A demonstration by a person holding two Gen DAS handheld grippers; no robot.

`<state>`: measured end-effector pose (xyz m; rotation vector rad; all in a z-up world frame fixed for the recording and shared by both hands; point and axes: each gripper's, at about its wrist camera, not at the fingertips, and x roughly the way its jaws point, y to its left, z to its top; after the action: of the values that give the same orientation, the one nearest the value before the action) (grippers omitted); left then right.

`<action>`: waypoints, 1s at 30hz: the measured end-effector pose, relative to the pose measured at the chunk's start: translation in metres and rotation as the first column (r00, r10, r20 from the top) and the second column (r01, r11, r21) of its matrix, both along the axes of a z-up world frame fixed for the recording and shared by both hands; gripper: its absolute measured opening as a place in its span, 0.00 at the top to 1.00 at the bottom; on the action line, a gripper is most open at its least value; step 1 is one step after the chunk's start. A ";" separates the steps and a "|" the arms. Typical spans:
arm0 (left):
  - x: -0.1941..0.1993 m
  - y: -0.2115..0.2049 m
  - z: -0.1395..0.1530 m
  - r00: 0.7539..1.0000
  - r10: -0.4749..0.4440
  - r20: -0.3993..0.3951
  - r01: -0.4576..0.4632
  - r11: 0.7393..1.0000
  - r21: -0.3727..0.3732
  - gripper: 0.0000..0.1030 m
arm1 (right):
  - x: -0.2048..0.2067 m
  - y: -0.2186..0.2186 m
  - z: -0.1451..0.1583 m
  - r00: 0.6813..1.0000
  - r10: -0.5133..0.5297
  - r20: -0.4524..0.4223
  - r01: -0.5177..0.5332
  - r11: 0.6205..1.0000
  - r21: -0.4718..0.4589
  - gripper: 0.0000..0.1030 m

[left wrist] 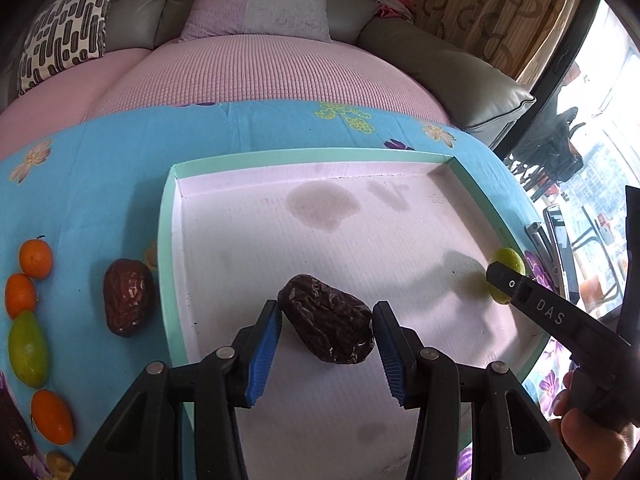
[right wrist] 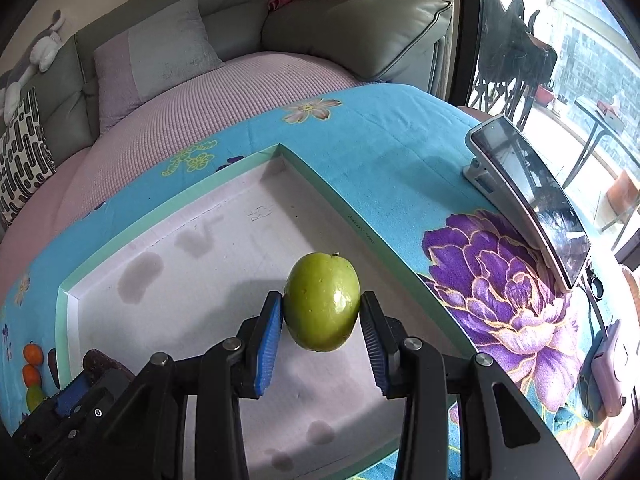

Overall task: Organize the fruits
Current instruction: 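Lift the date with the left tool while the right tool carries the apple over the tray, then open the left tool to drop the date while the right tool releases the apple into the tray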

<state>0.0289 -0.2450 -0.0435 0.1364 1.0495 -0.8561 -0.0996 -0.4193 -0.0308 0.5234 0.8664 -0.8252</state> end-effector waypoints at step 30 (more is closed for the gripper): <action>0.007 0.032 0.034 0.994 0.102 0.026 -0.102 0.995 0.003 0.29 | 0.003 0.006 -0.004 0.999 0.019 -0.045 -0.019 1.000 0.004 0.44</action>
<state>0.0360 -0.2126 -0.0099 0.0961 1.0254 -0.7580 -0.0962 -0.4137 -0.0353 0.5004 0.9132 -0.8204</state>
